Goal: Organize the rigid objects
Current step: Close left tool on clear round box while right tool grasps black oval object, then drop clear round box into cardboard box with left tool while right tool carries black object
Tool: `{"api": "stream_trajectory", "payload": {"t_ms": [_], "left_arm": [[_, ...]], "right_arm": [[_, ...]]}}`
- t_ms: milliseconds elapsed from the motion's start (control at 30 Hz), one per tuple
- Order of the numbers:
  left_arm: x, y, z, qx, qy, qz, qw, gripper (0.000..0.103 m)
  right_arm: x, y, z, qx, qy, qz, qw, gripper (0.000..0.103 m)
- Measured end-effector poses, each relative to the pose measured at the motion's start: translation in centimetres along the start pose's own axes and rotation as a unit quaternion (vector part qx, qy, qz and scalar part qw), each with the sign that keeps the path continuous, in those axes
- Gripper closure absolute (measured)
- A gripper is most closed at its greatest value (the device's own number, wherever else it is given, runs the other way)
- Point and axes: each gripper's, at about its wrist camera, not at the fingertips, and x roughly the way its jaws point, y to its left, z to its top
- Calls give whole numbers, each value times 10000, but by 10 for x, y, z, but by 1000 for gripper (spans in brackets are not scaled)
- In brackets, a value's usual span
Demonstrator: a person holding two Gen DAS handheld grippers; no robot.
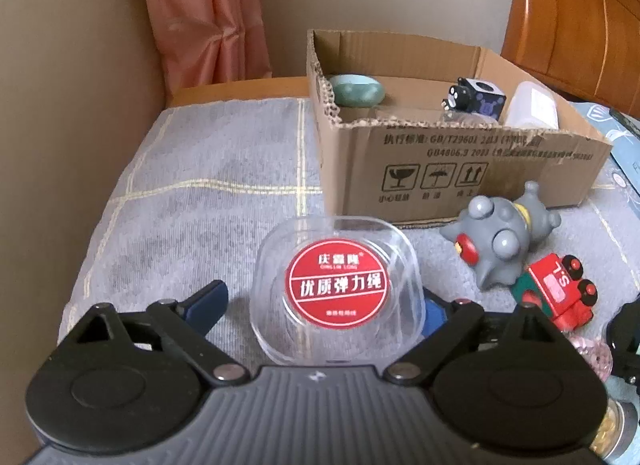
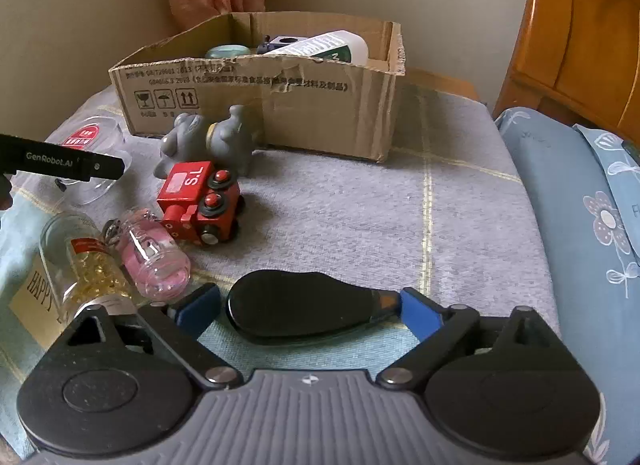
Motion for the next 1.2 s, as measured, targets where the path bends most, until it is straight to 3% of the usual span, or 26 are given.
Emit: {"api": "stream_trajectory", "payload": {"t_ms": [200,400,767,967,1200], "left_arm": [[0,0,1,4,21,-148,9999,28],[-4,-4,3,336,85,-105,9993,29],[-38,2,19,748,314,-511,9954,29],[-64,-3,51,1086,117,-670,9918,29],[-60,-19,108,1246,-218,-680,9896,29]], "right_arm": [[-2,-4,0,-5,44,14,10000,10],[-5,-8,1,-38,114,100,9999,10],[-27,-23,21,-203,11,388,9990,10],[-42,-30,51,-370,-230,580,9974,10],[-56,-25,94,-793,-785,461,9927,10]]}}
